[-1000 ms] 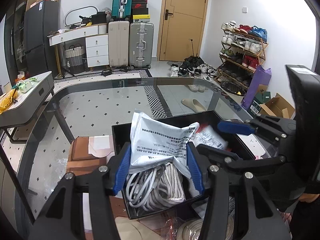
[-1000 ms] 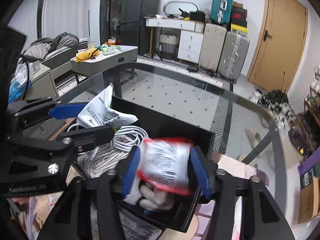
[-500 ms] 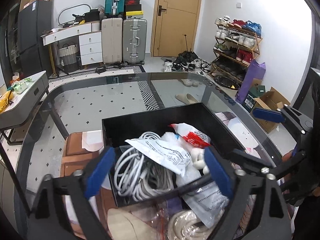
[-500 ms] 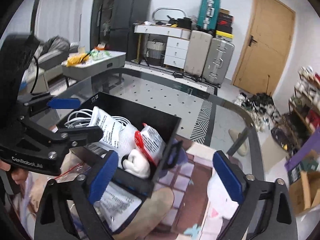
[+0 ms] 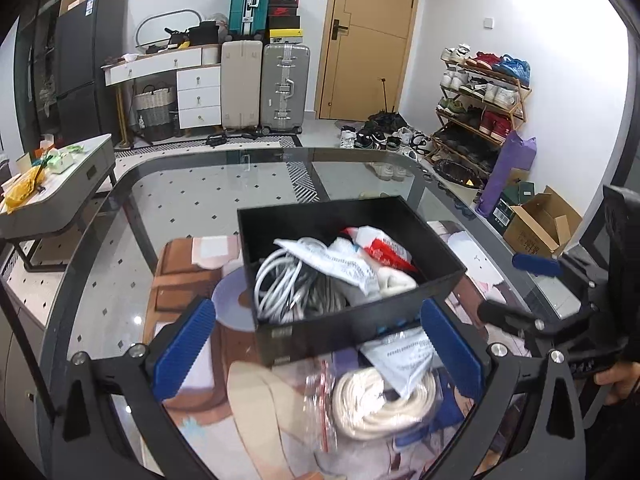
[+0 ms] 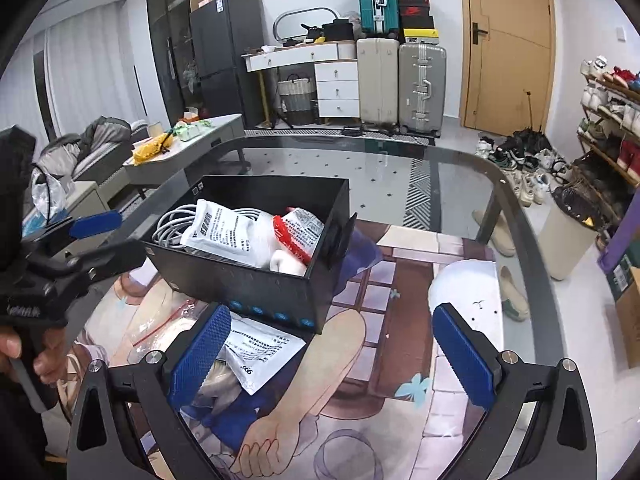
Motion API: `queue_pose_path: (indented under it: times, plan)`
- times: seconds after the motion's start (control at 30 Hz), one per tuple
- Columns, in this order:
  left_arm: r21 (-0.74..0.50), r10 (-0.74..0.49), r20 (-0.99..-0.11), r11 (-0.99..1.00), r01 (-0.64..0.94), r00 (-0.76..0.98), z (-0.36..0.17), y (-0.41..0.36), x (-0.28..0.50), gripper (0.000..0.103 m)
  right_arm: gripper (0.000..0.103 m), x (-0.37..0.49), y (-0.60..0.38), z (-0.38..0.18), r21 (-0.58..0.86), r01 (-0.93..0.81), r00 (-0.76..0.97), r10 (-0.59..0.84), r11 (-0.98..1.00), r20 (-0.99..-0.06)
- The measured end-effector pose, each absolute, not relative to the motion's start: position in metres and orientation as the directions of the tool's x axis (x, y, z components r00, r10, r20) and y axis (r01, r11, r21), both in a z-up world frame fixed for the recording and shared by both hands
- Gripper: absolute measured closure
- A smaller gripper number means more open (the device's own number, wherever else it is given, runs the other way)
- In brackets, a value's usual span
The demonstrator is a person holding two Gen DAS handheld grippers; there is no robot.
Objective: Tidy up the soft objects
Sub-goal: 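Grasp the bagged white rope coil with the left gripper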
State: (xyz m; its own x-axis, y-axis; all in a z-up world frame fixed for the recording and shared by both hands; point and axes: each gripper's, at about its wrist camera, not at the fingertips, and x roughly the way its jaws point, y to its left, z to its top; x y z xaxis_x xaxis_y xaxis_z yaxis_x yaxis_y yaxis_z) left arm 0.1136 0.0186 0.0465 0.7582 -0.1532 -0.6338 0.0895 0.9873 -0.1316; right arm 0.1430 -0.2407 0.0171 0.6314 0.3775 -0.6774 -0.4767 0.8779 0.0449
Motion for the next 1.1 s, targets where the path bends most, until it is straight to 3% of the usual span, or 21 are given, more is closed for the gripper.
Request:
queue_pose_path:
  times: [1.1]
  plan:
    - [-0.08,-0.182,-0.77,0.978,0.19,0.612,-0.009,-0.038,0.086,0.0,0.001,0.128,-0.256,-0.003,0.147,-0.468,0.564,0.423,0.871,-0.709]
